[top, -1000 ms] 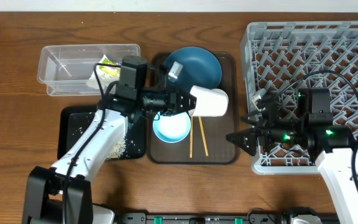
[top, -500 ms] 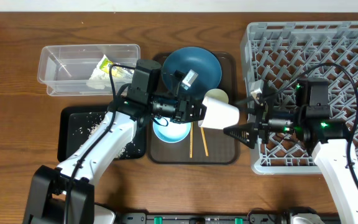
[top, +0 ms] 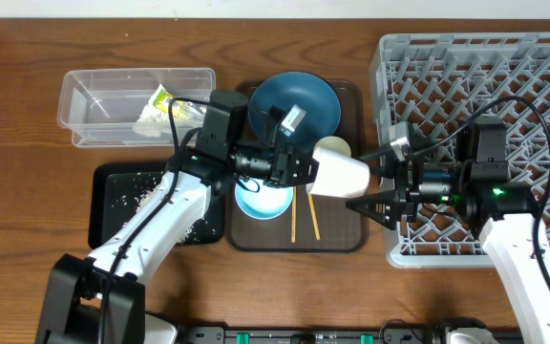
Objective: Sort waste into correct bins and load items into the dishwasher rack
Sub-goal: 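Pass the pink cup from the left gripper to the right gripper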
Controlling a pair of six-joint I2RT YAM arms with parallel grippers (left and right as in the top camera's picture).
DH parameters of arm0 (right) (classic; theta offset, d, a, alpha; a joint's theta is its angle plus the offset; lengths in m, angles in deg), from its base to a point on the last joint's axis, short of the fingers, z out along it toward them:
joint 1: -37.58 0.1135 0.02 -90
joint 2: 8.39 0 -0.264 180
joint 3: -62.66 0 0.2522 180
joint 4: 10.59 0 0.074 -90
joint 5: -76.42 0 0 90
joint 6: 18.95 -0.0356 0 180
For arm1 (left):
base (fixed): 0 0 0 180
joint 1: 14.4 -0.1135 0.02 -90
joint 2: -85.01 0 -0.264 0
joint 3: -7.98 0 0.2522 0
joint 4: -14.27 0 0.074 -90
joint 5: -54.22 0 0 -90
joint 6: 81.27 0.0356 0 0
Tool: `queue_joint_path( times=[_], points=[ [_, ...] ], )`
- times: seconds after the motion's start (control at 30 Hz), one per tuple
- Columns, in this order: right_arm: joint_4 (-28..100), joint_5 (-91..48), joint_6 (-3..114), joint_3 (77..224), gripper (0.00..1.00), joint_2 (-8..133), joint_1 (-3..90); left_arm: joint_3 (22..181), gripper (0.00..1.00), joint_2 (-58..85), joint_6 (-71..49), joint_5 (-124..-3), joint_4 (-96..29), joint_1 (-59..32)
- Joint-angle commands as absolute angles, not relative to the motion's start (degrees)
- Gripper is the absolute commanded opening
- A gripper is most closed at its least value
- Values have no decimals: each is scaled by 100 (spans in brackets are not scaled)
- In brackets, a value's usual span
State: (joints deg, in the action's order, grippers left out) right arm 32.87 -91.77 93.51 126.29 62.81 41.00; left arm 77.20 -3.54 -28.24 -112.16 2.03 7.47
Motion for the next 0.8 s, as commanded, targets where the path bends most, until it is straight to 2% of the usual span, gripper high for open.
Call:
queue_joint_path(
  times=[0.0, 0.57, 0.77],
  points=[
    [3245, -9400, 9430, 12729, 88, 6287, 4177, 7790, 6, -367, -3054, -11338, 356, 760],
    [3075, -9395, 9428, 12729, 72, 6287, 4242, 7790, 6, -367, -3220, -11338, 367, 762],
    [3057, -9369, 9428, 12729, 69, 6287, 4249, 7790, 6, -367, -3253, -11338, 365, 762]
  ],
)
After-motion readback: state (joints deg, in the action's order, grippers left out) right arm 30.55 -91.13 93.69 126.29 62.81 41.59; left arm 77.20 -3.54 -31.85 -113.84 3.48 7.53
